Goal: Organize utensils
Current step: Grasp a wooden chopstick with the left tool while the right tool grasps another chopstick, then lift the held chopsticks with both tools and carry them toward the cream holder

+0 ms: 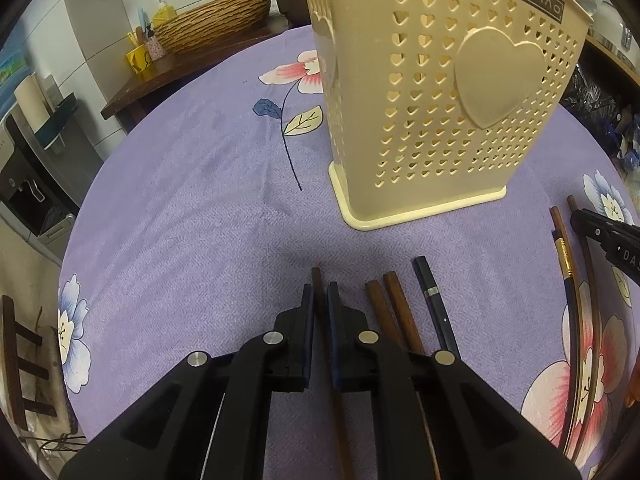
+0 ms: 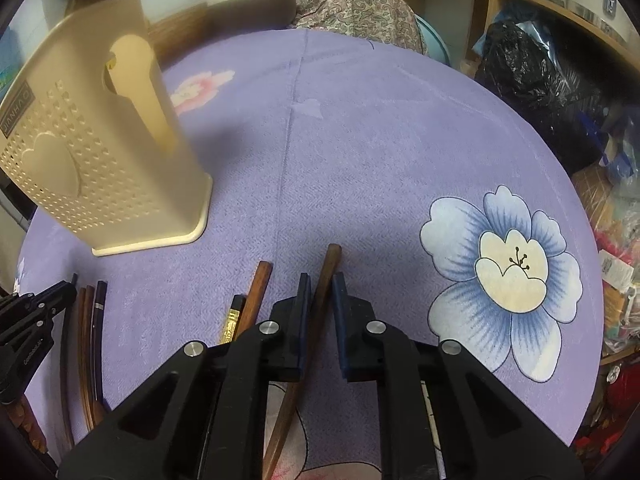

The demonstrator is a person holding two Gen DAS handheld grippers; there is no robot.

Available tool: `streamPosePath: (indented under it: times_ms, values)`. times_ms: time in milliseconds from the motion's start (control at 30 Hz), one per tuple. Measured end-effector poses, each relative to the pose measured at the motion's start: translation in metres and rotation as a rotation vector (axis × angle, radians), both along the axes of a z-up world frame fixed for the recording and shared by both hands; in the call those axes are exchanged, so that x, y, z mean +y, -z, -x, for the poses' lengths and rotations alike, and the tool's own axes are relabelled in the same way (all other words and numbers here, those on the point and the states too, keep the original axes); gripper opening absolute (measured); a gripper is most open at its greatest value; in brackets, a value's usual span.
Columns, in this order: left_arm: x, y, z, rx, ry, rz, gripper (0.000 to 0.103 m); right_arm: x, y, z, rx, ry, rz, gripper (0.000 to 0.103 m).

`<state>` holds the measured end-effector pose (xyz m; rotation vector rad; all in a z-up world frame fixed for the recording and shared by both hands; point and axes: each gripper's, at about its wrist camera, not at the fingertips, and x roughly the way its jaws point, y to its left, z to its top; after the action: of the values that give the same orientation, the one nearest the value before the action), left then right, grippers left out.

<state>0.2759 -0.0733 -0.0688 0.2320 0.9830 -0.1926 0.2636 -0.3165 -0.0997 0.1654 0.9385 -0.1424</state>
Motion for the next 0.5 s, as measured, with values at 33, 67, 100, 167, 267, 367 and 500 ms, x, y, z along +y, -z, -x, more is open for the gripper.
streamPosePath:
  times_ms: [33,67,100,167,267,367,500]
  values:
    - [-0.001,0.000,0.001,-0.003,0.001,-0.004,0.008,0.001,0.000,-0.001,0.001,-0.004,0.010,0.012]
    - [-0.001,0.000,0.001,-0.005,0.001,-0.006,0.008,0.002,0.000,-0.002,0.001,-0.006,0.017,0.011]
    - [-0.002,0.000,0.001,-0.008,0.000,-0.007,0.008,0.003,0.000,-0.003,0.000,-0.007,0.020,0.011]
    - [-0.003,0.000,0.002,-0.013,-0.002,-0.008,0.007,0.004,0.000,-0.003,-0.002,-0.012,0.021,0.011]
    - [-0.003,0.000,0.003,-0.021,-0.011,0.002,0.007,0.005,-0.001,-0.003,-0.015,-0.019,0.011,0.010]
    - [0.001,-0.001,0.004,-0.029,-0.017,0.020,0.007,0.004,-0.008,0.002,-0.051,-0.030,-0.006,0.010]
    - [0.013,-0.014,0.006,-0.059,-0.044,0.075,0.007,0.004,-0.024,0.011,-0.104,-0.058,-0.024,0.009]
